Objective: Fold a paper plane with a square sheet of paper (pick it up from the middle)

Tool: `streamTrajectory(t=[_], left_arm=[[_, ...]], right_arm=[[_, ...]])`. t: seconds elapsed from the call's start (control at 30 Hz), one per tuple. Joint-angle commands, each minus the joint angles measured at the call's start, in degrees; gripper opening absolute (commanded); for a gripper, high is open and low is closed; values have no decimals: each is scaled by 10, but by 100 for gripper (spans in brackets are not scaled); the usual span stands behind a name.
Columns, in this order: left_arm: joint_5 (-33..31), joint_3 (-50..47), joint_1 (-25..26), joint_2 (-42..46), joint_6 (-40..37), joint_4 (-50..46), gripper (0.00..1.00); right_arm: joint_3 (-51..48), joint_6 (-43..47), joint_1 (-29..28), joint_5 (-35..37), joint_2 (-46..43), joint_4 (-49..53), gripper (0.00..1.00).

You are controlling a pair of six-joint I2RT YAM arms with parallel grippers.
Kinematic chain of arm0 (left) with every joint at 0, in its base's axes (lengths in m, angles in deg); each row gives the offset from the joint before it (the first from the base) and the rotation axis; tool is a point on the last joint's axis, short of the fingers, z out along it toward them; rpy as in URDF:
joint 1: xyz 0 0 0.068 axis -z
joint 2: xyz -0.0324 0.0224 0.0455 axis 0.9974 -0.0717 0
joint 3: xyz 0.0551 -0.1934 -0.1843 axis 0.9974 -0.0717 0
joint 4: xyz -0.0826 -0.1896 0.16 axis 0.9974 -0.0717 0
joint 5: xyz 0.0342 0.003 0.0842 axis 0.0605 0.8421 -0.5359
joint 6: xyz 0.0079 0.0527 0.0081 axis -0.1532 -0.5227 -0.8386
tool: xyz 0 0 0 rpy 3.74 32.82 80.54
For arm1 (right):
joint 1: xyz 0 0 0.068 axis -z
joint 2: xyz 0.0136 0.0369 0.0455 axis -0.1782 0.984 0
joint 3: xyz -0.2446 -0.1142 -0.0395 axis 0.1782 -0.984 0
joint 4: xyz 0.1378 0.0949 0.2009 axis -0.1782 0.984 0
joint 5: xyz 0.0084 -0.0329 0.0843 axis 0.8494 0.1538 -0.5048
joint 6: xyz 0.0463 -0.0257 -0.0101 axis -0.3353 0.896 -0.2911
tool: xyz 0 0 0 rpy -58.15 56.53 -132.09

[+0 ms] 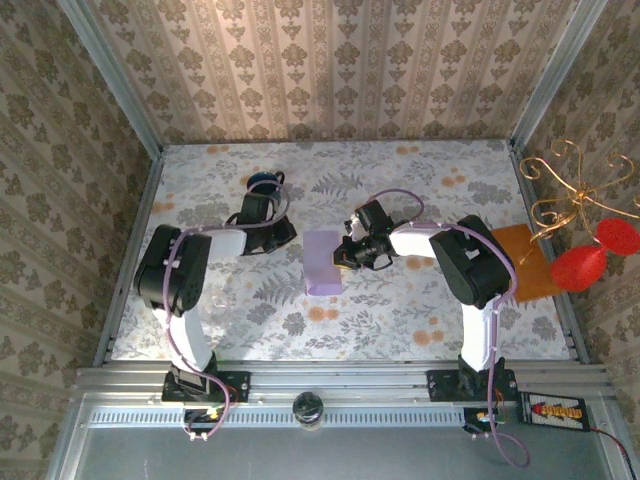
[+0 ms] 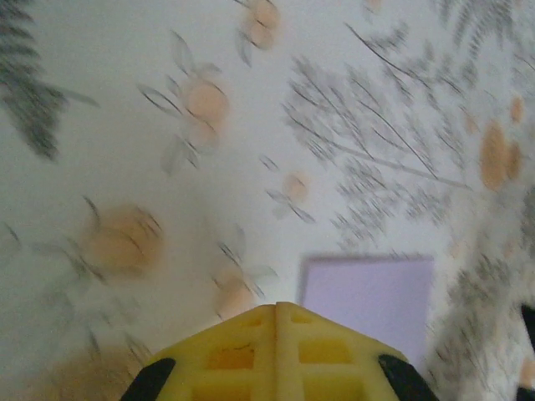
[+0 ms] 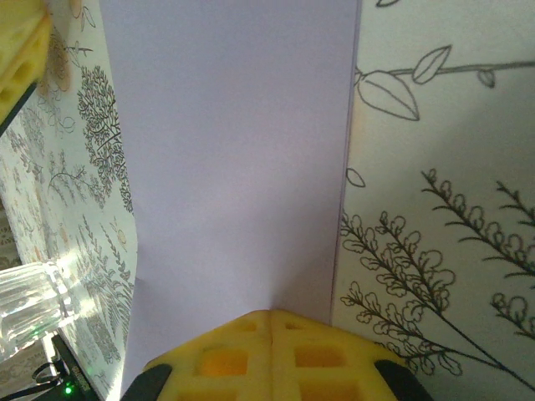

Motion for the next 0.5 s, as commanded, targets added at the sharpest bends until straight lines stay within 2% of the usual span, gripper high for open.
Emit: streamTrajectory(t=[0.0,0.2,0.47], left_arm=[[2,-26,29,63,8,-17,0],[43,-65,85,87,7,-34,0],[78,-54,100,70,-11,-92,0]], right_arm=[[-77,6,-8,190,117,174,0],[-76,10,-7,189,119,179,0],[-71,10,-8,192,121,182,0]])
